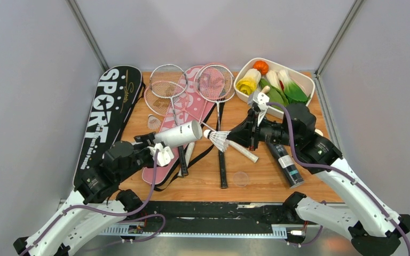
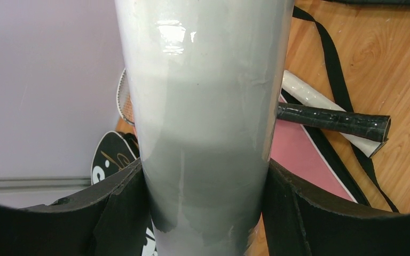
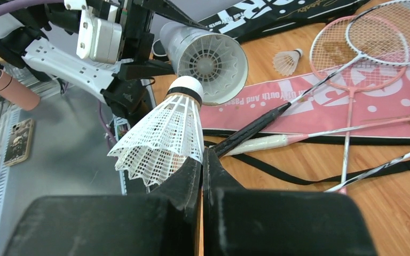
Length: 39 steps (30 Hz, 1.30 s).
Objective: Pack up the badminton gear
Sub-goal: Place the shuttlecock at the shuttle tube.
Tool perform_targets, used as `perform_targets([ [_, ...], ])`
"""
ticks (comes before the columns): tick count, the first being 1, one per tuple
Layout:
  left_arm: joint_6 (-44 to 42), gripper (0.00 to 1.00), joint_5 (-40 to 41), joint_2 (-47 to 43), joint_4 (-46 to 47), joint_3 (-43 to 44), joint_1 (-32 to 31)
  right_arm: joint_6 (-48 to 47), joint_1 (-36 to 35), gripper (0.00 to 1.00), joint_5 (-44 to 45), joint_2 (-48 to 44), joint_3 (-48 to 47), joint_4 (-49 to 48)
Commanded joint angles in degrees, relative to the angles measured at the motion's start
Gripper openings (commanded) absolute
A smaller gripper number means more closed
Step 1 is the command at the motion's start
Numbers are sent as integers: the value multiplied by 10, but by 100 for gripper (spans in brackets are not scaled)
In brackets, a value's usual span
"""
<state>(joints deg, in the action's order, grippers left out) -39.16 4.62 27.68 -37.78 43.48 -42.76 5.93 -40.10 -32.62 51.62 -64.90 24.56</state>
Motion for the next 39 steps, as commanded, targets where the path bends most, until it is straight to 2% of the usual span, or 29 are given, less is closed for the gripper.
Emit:
perform_targets([
  [1,-15,31,-22,-1,12,29,1,-17,-1,0,-39,11,-28,26],
  [22,-46,32,-60,-19,17,13,0,-22,-22,0,-94,151,-123,22],
  [39,-49,32,-72,-21,37,15,0,-10,-92,1,-10,260,-199,41],
])
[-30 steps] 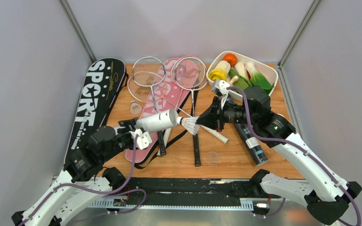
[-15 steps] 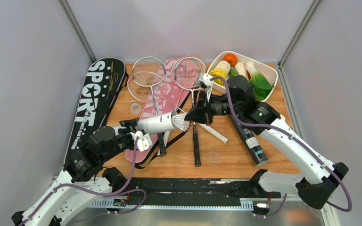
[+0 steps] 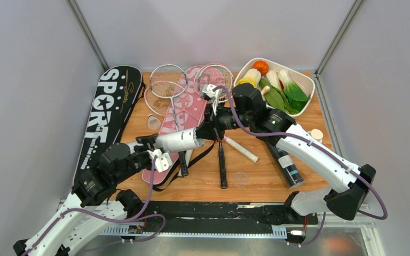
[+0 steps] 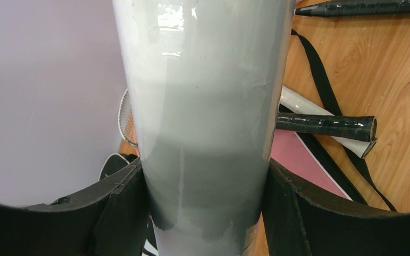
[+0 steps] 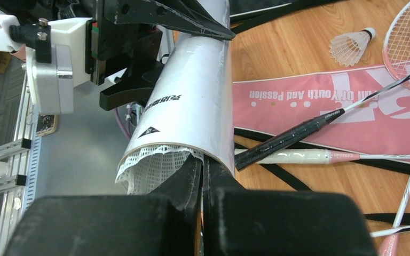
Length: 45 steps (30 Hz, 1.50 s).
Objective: Pack up the badminton gear
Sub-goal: Place the shuttlecock at the shuttle tube, then pick up the shuttlecock at the center of the board.
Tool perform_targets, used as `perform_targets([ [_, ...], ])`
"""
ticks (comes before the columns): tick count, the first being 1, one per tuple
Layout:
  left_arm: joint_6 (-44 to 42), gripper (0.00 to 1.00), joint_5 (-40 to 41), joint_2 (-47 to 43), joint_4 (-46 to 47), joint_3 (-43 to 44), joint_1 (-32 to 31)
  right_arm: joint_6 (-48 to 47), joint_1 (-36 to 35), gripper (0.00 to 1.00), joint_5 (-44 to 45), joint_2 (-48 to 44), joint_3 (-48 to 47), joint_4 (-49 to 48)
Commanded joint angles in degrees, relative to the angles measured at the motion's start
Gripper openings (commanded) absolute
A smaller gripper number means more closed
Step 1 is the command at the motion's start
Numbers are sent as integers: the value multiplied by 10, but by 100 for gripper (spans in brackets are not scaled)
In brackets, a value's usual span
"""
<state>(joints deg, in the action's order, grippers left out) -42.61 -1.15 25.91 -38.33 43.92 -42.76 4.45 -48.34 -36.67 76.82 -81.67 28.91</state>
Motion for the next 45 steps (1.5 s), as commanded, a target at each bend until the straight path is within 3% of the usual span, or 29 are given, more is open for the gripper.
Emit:
perform_targets([
  [1,-15,32,-15,-4,43,11,0,9,-10,2,39,9,-32,-3],
  [16,-11,32,-9,-2,45,16,1,67,-39,1,126,39,-37,-3],
  [22,-3,32,25,8,54,8,0,99,-39,31,175,10,-38,-4],
  [29,33,32,90,31,88,1,0,116,-39,53,239,-60,-31,-16],
  [34,56,33,164,39,115,-3,1,115,-38,65,328,-139,27,-96],
  [39,71,33,225,23,135,11,1,53,-38,70,407,-192,144,-257],
  [45,86,33,257,-21,149,57,1,-21,-38,68,437,-101,205,-412],
])
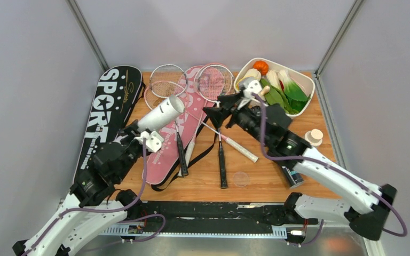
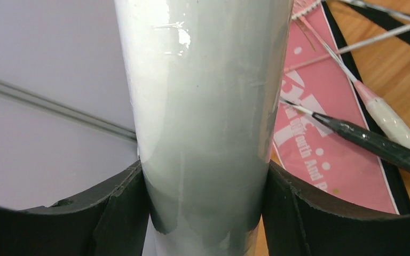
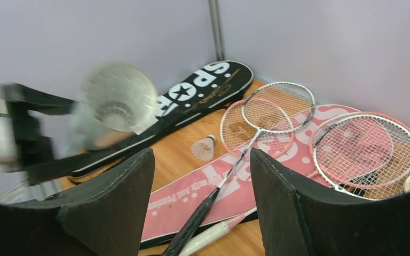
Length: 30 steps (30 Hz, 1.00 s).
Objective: Pack up the badminton gear
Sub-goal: Pick up the shuttlecock at the center of the board.
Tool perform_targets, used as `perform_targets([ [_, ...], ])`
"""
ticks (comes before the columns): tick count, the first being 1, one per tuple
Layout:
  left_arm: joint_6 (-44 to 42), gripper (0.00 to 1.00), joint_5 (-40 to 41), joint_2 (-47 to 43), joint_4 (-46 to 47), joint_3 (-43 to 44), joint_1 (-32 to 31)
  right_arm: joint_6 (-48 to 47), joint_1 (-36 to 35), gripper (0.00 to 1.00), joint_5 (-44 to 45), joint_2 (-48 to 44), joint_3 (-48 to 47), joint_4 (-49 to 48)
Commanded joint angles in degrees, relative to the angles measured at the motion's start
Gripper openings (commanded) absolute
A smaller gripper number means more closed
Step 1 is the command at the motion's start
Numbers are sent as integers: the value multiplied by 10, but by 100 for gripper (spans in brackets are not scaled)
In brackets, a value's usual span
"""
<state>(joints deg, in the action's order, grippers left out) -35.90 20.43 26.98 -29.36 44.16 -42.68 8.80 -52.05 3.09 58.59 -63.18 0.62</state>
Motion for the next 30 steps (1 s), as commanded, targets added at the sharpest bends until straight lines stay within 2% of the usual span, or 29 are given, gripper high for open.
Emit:
perform_targets([
  [1,25,33,38,-37,62,60,0,-80,-1,67,34,108,19,-149],
  [7,57,33,13,-73,46,105,0,-186,-1,67,-4,285,10,-300],
  [12,82,33,5,-86,31,129,0,-284,-2,67,-102,412,-40,-351],
  [16,99,33,-10,-92,20,145,0,-359,-3,66,-109,495,-71,-401],
  [30,126,33,-21,-131,-10,157,0,-513,-44,65,-68,732,-273,-370],
])
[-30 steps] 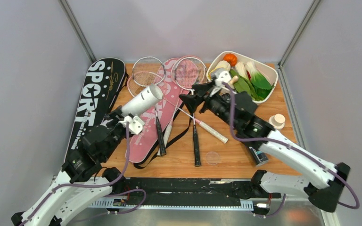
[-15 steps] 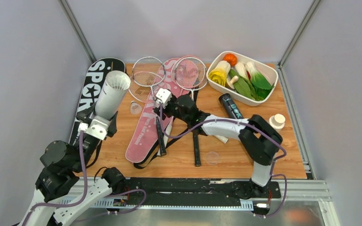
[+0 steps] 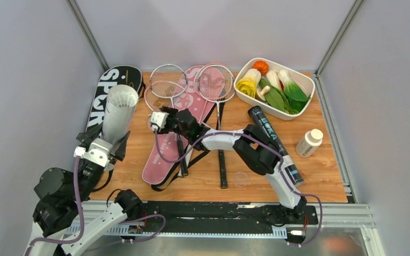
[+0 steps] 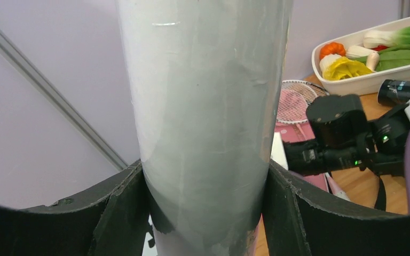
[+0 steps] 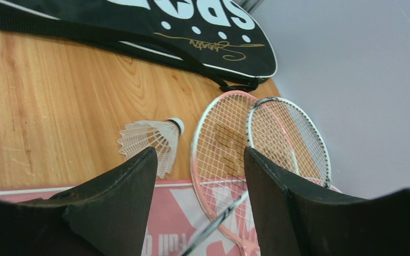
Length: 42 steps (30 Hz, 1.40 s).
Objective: Pack up the badminton gear
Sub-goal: Pick up the shuttlecock at the center of the board.
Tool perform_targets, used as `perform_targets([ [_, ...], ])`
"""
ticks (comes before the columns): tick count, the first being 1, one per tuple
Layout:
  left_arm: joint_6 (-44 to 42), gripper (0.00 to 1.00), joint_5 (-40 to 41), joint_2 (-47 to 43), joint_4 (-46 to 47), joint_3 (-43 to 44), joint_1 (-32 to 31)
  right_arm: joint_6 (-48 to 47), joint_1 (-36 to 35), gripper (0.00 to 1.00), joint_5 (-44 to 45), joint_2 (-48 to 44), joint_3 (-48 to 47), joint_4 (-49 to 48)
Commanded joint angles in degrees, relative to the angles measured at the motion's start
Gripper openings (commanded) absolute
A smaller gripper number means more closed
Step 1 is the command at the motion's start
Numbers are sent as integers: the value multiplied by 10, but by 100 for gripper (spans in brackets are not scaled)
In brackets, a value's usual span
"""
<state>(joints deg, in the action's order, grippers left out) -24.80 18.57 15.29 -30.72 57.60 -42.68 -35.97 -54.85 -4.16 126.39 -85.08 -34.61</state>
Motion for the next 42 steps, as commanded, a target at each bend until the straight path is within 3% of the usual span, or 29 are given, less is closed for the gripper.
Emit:
perform_targets([
  [1,18,33,-5,-15,2,23,0,-75,-18,66,4,70,-69,-11],
  [7,28,33,-19,-25,-17,25,0,-115,-24,66,36,168,-181,24],
  [9,24,33,-17,-26,-21,27,0,-124,-24,61,77,205,-226,37],
  [12,17,33,-9,-30,-27,31,0,-142,-25,42,101,248,-275,52],
  [16,14,33,0,-37,-34,29,0,-151,-28,17,103,233,-253,16],
  [21,-2,33,19,-41,-37,16,0,-135,-32,2,83,181,-217,1],
  [31,-20,33,34,-37,-38,-6,0,11,-35,0,80,7,-69,-46],
  [42,-26,34,-27,-22,-23,-35,0,292,-33,0,143,-263,79,110],
])
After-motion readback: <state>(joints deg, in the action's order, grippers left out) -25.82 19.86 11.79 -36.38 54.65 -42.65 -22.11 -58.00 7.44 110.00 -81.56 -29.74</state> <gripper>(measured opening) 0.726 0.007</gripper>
